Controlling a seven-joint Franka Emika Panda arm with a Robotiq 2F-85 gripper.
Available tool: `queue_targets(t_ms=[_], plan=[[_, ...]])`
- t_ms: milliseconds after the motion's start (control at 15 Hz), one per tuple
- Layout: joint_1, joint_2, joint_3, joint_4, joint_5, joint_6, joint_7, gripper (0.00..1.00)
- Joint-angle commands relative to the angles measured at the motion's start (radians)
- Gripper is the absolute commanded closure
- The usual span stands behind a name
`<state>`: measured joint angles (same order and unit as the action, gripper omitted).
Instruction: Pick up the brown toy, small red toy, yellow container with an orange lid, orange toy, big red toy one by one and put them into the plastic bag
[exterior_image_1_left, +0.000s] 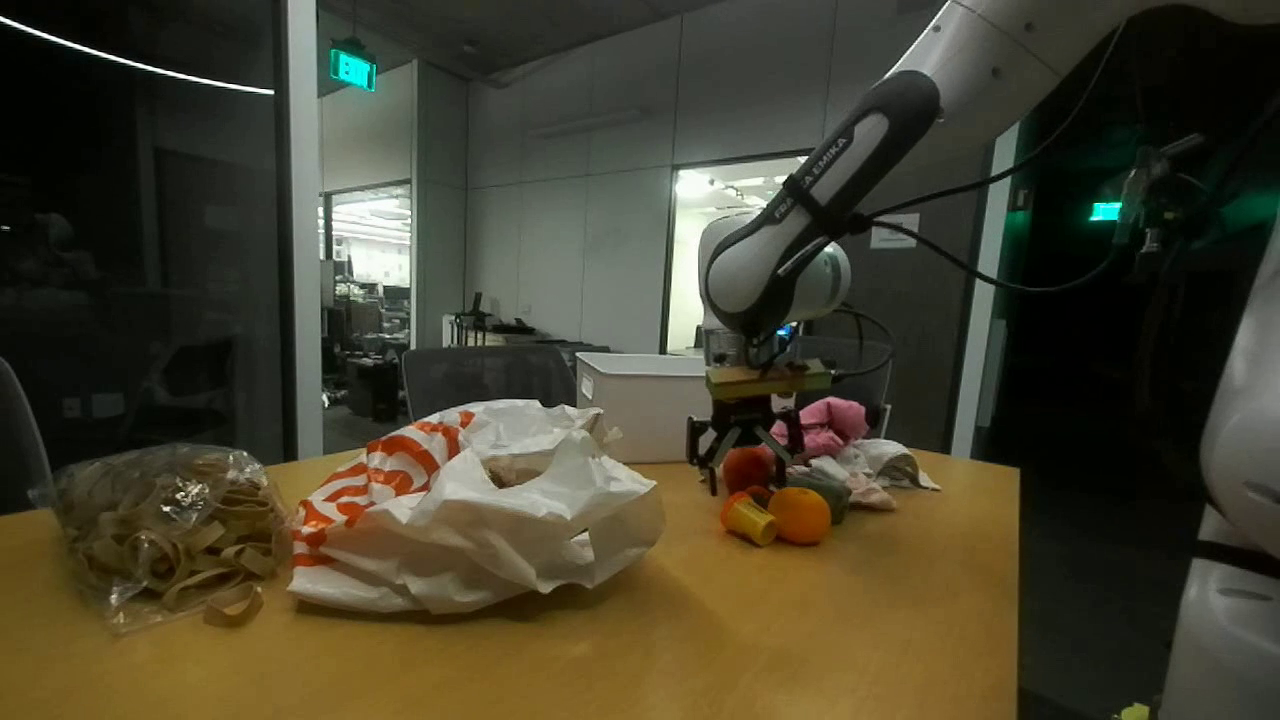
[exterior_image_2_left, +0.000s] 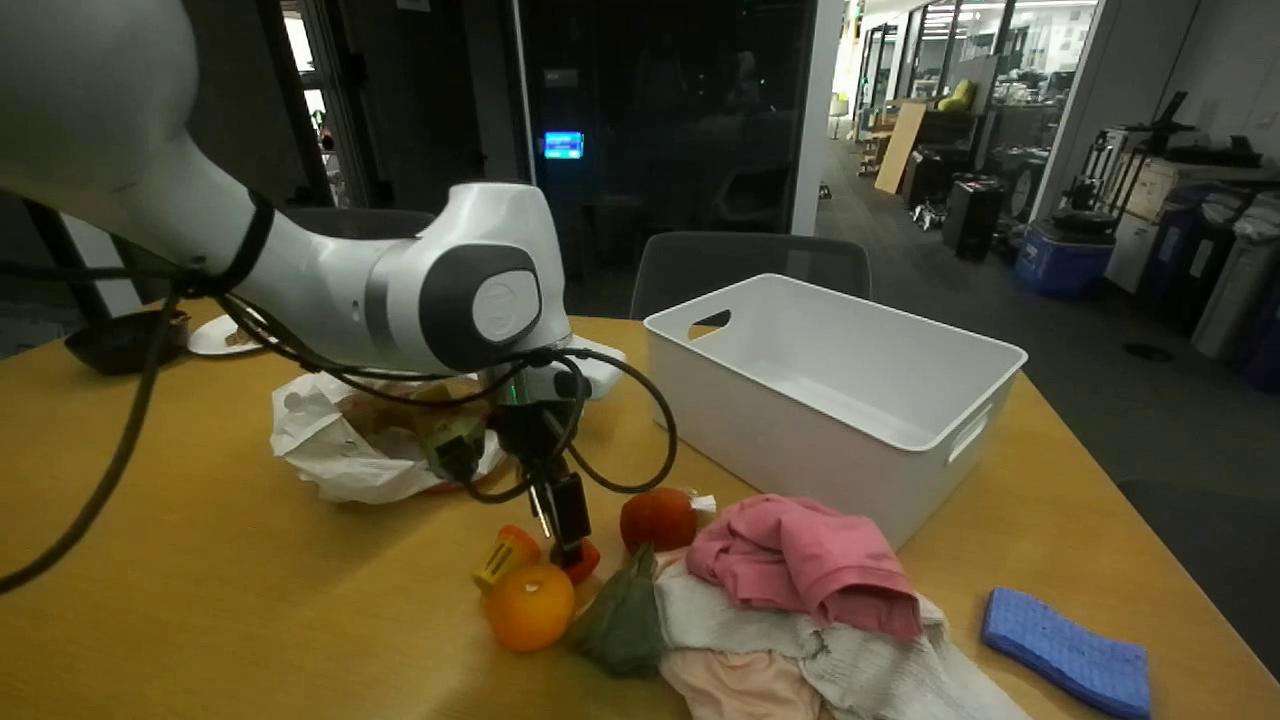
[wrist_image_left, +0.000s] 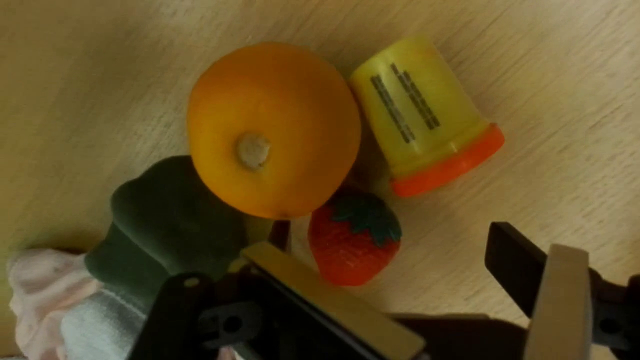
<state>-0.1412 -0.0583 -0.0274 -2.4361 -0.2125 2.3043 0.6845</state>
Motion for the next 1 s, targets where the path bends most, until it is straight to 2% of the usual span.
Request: queue_targets(t_ms=[0, 67, 133, 200, 267, 600, 733, 933], plan=[[0.011, 0.060, -0.019, 0.038, -0.040, 0.001, 0.058, 0.00], [0.014, 0.070, -0.024, 0.042, -0.040, 0.000, 0.060, 0.00], [0.017, 0.077, -0.027, 0.044, -0.035, 0.002, 0.061, 0.25], [0.020, 0.082, -0.029, 0.046, -0.036, 0.005, 0.059, 0.26], [0.023, 0.086, -0.031, 0.048, -0.040, 0.008, 0.062, 0.32], [0.034, 0.084, -0.033, 0.055, -0.050, 0.005, 0.079, 0.73], [0.045, 0.048, -0.024, 0.047, -0.043, 0.002, 0.067, 0.75], [0.086, -0.037, 0.010, 0.045, -0.096, -0.003, 0.076, 0.75]])
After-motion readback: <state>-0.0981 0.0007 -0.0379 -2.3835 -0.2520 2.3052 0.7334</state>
